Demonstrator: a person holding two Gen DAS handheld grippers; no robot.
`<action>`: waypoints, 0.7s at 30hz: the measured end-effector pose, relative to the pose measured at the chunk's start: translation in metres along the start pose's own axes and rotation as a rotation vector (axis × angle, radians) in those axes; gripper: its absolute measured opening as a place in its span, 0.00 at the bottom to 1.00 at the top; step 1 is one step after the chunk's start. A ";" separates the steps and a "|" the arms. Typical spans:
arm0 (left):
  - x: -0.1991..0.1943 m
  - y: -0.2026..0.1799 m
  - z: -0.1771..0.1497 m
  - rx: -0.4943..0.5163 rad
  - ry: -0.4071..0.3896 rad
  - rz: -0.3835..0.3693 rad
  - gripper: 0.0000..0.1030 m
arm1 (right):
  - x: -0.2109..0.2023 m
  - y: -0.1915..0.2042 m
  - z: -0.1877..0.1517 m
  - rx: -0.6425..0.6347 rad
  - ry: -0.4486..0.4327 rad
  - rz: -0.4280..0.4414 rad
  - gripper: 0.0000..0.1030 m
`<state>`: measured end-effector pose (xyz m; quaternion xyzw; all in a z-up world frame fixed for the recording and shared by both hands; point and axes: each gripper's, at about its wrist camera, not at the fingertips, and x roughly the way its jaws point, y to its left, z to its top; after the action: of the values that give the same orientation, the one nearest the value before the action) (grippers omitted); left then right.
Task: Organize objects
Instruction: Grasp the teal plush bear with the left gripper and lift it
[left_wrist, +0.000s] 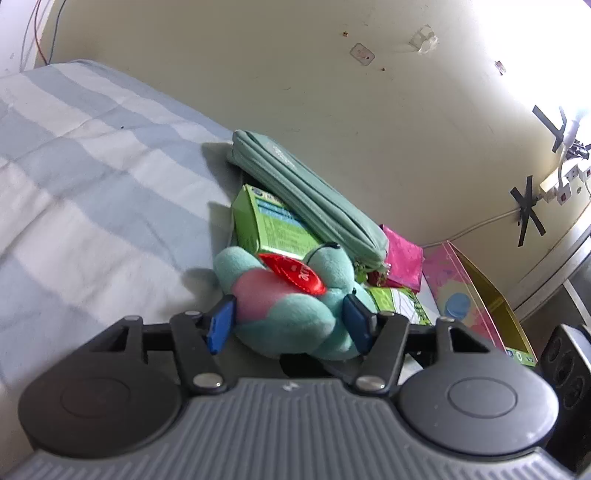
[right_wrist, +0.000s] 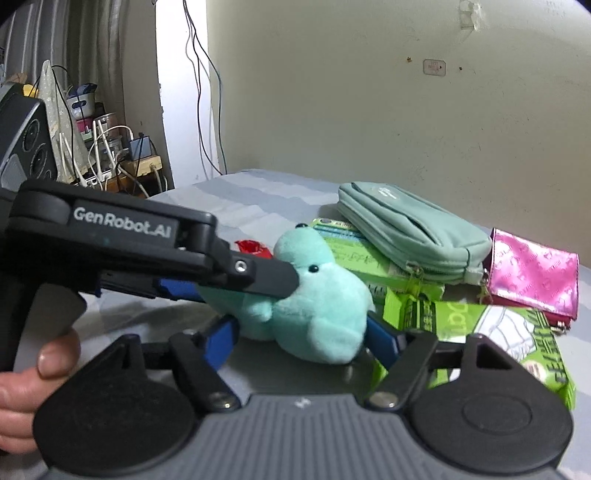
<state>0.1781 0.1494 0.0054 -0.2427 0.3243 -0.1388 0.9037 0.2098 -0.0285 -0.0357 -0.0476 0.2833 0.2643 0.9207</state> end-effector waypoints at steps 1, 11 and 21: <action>-0.003 -0.002 -0.003 0.012 0.003 0.002 0.61 | -0.003 0.002 -0.002 -0.005 0.008 -0.005 0.69; -0.041 -0.057 -0.067 0.218 0.038 -0.027 0.61 | -0.081 0.008 -0.057 0.031 0.016 -0.059 0.56; -0.029 -0.135 -0.121 0.393 0.158 -0.187 0.61 | -0.179 -0.020 -0.118 0.158 -0.025 -0.236 0.56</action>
<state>0.0646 0.0052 0.0112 -0.0793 0.3370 -0.3013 0.8885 0.0367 -0.1559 -0.0374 -0.0049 0.2840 0.1315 0.9497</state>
